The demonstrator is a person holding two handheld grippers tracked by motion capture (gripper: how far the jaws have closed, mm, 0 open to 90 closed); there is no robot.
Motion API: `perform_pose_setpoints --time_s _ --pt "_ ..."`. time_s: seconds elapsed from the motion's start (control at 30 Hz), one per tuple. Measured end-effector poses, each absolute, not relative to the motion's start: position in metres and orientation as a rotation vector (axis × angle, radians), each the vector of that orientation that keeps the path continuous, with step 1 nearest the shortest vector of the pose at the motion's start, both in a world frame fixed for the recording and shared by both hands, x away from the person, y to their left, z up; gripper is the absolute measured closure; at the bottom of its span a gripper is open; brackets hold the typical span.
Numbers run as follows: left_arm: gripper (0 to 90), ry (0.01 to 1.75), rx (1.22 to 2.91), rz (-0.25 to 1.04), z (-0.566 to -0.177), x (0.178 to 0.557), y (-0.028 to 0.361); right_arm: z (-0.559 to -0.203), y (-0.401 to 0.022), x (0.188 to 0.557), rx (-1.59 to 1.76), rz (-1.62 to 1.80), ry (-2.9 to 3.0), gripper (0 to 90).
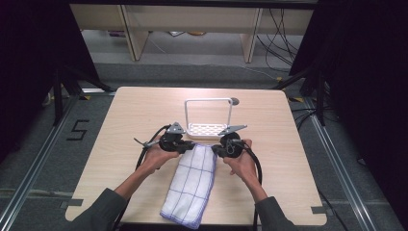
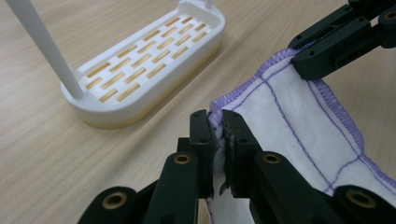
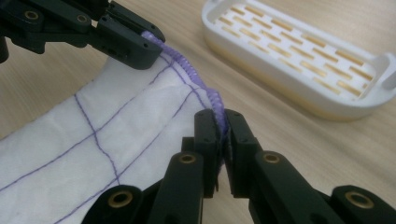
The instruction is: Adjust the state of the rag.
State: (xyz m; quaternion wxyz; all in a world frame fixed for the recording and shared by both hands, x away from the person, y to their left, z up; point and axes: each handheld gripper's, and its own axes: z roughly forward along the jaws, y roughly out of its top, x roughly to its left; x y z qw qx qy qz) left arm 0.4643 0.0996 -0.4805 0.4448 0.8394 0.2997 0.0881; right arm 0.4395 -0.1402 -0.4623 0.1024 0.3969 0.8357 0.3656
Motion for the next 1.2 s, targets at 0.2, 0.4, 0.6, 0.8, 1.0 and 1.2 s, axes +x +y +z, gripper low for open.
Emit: perform_pose_setpoints --time_s 0.2,0.4,0.6,0.8,1.0,1.2 --pt "83.1 0.729 2.051 0.231 -0.461 0.459 0.108 -0.442 -0.140 0.435 1.117 1.124 2.460 85.3" --pt "83.0 0.723 2.007 0.200 -0.447 0.455 0.111 -0.430 -0.141 0.435 1.086 1.148 2.433 85.3" --pt "83.0 0.699 2.010 0.210 -0.441 0.454 0.112 -0.429 -0.142 0.435 1.101 1.175 2.416 85.3" --pt "83.0 0.690 2.005 0.232 -0.430 0.450 0.112 -0.418 -0.143 0.434 1.076 1.178 2.414 85.2" --pt "83.1 0.676 2.005 0.248 -0.415 0.447 0.114 -0.408 -0.146 0.434 1.053 1.209 2.394 85.2" --pt "83.1 0.646 1.993 0.253 -0.395 0.445 0.108 -0.390 -0.151 0.434 1.034 1.219 2.368 85.2"
